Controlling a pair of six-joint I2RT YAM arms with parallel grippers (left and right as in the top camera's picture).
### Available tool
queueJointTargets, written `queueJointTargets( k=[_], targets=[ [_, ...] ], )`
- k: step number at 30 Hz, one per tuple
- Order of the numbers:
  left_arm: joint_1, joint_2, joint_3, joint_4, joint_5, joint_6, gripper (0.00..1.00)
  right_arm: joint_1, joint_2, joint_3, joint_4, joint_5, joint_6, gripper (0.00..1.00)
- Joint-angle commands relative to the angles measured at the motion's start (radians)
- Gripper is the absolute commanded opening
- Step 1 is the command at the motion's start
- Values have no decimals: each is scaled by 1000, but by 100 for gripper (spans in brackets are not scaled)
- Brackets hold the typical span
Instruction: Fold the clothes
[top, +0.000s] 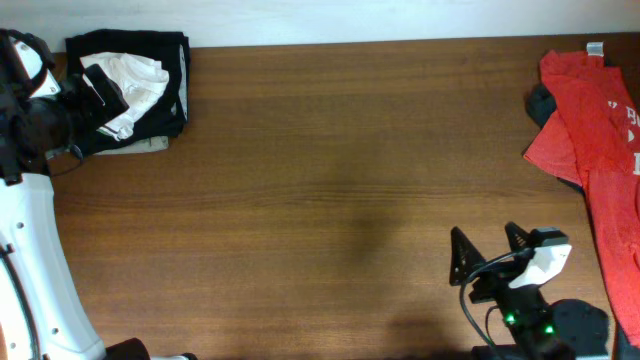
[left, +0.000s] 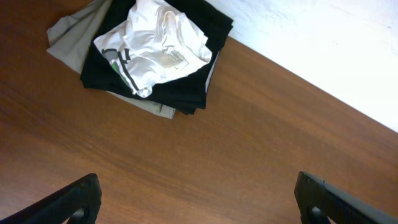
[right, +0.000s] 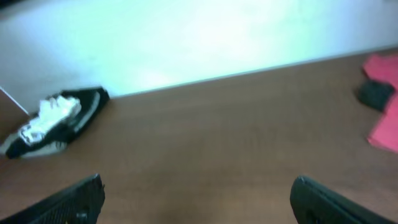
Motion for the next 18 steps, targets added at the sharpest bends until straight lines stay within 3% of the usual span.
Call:
queueJointTargets(
  k=[1,4,18],
  targets=[
    [2,-12,1,2,10,5,99,27,-77,-160,167,36,-10,99],
    [2,-12,1,2,10,5,99,30,-127,-328,400,36,-10,99],
    [2,-12,1,2,10,5,99,58,-153,-526,721,156,-9,98]
  ],
)
